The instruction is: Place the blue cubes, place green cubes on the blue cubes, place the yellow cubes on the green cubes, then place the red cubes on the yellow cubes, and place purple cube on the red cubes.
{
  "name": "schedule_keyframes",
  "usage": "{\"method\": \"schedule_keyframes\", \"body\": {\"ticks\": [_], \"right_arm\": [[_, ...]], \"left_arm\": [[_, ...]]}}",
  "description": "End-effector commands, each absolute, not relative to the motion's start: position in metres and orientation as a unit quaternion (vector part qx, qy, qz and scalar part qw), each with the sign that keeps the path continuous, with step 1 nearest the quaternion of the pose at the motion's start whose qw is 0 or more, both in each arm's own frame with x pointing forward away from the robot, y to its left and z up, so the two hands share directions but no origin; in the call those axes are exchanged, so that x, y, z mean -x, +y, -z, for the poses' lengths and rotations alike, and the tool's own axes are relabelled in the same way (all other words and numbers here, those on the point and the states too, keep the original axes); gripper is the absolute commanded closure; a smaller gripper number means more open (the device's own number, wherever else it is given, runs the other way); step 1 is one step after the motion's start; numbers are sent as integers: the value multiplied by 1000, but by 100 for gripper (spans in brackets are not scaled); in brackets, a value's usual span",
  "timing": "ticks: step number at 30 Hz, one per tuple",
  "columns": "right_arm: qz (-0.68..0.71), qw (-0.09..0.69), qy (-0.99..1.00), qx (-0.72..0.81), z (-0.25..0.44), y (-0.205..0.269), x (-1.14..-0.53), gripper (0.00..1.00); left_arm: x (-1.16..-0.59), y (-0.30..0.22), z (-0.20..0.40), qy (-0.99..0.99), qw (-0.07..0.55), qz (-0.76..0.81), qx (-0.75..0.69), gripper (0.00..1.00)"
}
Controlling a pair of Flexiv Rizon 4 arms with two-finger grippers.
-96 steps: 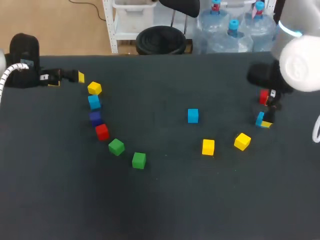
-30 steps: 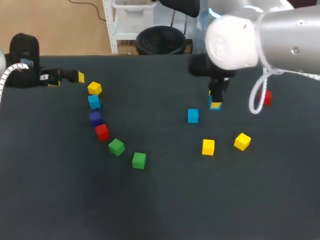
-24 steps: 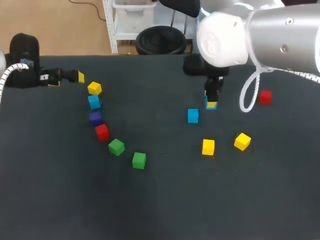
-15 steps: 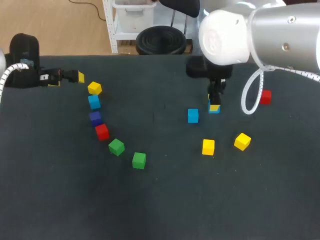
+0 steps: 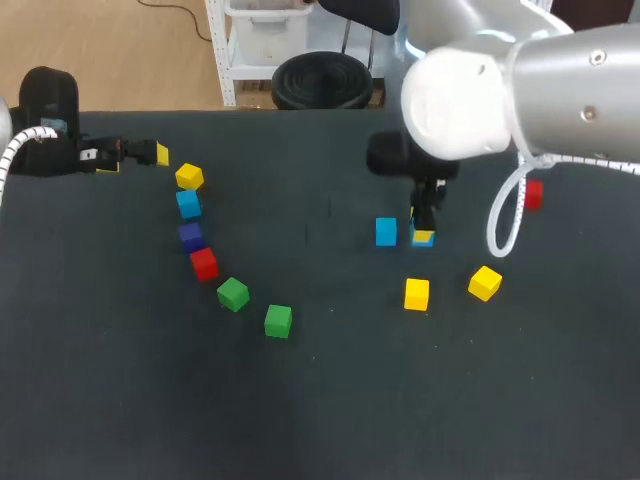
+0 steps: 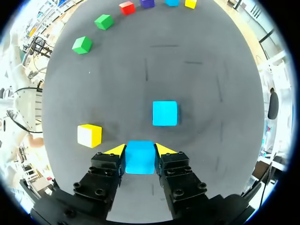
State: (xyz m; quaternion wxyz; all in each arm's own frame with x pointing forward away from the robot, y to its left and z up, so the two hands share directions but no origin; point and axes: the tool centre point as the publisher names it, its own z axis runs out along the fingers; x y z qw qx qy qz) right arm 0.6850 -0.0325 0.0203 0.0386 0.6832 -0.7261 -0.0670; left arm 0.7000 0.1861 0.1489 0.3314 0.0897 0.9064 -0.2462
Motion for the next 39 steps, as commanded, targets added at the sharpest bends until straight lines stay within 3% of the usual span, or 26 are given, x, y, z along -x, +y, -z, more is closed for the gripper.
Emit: {"method": "schedule_keyframes", "body": {"ticks": [1, 39], "right_arm": [[63, 35, -729, -681, -13, -34, -685, 100], [51, 44, -735, -674, 6, -21, -720, 100]], "left_arm": [[-700, 186, -150, 907, 331, 245, -89, 0], [-700, 186, -150, 907, 331, 245, -89, 0]]}}
